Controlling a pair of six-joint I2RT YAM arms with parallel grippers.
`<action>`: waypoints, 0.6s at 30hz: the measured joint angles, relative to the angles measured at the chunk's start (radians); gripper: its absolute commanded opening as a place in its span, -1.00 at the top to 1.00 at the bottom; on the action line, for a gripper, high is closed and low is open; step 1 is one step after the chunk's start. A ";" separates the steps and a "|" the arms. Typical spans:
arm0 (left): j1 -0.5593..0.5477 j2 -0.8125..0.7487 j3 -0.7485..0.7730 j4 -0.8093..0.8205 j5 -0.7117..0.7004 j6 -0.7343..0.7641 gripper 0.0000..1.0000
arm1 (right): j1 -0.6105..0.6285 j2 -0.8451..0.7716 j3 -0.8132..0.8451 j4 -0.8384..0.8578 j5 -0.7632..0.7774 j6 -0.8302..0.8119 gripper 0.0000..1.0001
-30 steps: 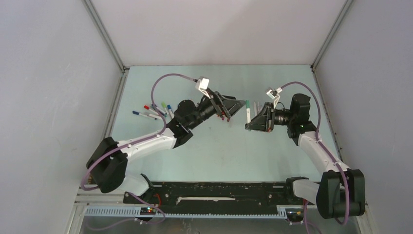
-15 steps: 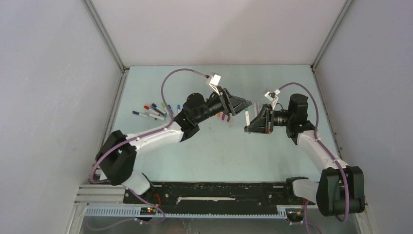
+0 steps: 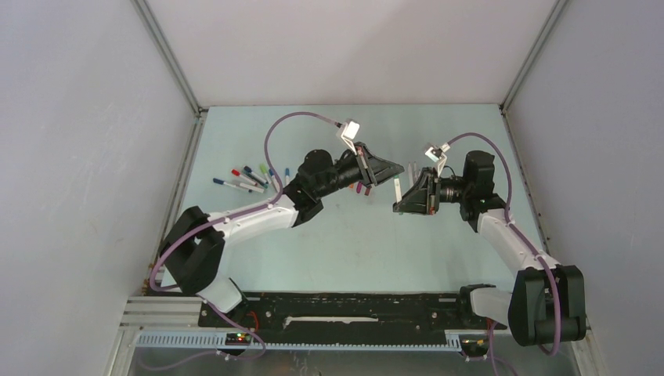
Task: Open the pen caps
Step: Open the pen cap from the pen.
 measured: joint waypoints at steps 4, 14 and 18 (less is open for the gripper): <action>0.000 0.000 0.000 0.001 0.000 0.000 1.00 | -0.006 0.000 0.000 0.001 0.000 0.012 0.03; -0.022 0.013 0.000 0.069 0.000 -0.020 1.00 | -0.047 -0.003 0.002 0.032 -0.004 0.064 0.02; -0.035 0.029 0.000 0.082 0.000 -0.028 1.00 | -0.047 -0.003 0.002 0.046 -0.003 0.082 0.05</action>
